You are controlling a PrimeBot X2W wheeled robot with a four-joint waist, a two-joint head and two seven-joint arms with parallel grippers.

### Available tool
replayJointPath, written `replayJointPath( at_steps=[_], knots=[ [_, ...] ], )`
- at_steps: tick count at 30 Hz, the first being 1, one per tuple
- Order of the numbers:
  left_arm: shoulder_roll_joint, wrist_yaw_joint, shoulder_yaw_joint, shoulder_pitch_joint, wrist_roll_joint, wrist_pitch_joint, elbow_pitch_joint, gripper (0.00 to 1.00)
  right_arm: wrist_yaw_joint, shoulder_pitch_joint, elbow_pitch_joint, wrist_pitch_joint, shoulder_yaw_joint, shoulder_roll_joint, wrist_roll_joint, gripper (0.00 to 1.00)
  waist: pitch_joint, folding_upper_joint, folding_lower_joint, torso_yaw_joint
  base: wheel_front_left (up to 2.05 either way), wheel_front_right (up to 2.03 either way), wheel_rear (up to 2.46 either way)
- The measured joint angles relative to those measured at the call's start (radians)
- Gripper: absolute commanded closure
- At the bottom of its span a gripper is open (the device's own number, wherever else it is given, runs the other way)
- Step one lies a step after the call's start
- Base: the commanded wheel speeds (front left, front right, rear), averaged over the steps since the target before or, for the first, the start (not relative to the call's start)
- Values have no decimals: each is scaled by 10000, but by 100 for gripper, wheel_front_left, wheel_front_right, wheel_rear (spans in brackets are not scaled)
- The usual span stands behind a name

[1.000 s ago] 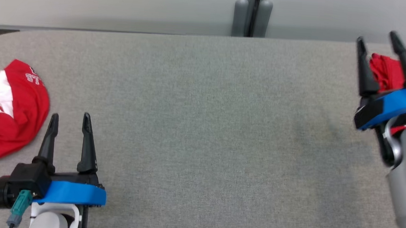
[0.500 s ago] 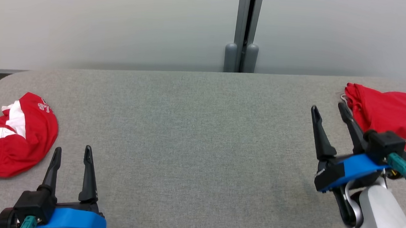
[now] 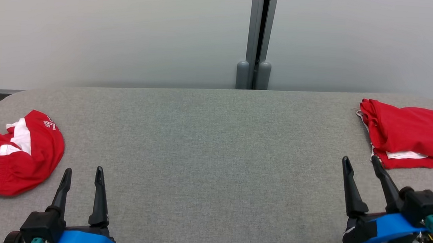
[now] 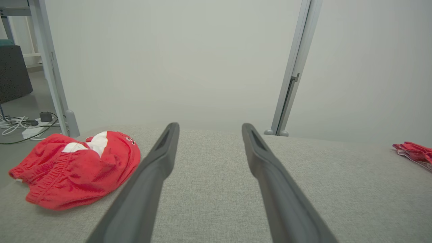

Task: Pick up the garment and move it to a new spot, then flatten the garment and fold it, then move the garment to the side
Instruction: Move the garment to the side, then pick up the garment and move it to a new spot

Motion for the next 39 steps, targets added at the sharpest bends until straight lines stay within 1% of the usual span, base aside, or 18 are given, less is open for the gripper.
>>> replayJointPath(
  at_steps=[5, 10, 28, 33, 39],
  knots=[
    [12, 31, -130, 26, -17, 86, -35, 0, 0, 755, -637, 322, -236, 288, -155, 0, -99, 0, 0, 139, 0, 0, 0],
    [44, 73, -176, 137, -19, 165, -109, 0, 0, 1382, -945, 477, -322, 420, -205, 0, -134, 0, 0, 198, 0, 0, 0],
    [251, 209, -242, 168, -121, 284, -222, 0, 0, 1435, -656, 464, -336, 441, -8, 0, -130, 0, 1, 261, 0, 0, 0],
    [295, 259, -230, 163, -196, 297, -265, 0, 0, 1420, -491, 453, -217, 443, 63, 0, -97, 0, 1, 538, 0, 0, 0],
    [366, 355, -180, 94, -232, 309, -313, 0, 0, 1322, -435, 418, -121, 445, 59, 0, -15, 0, 1, 1133, 0, 0, 0]
  ],
)
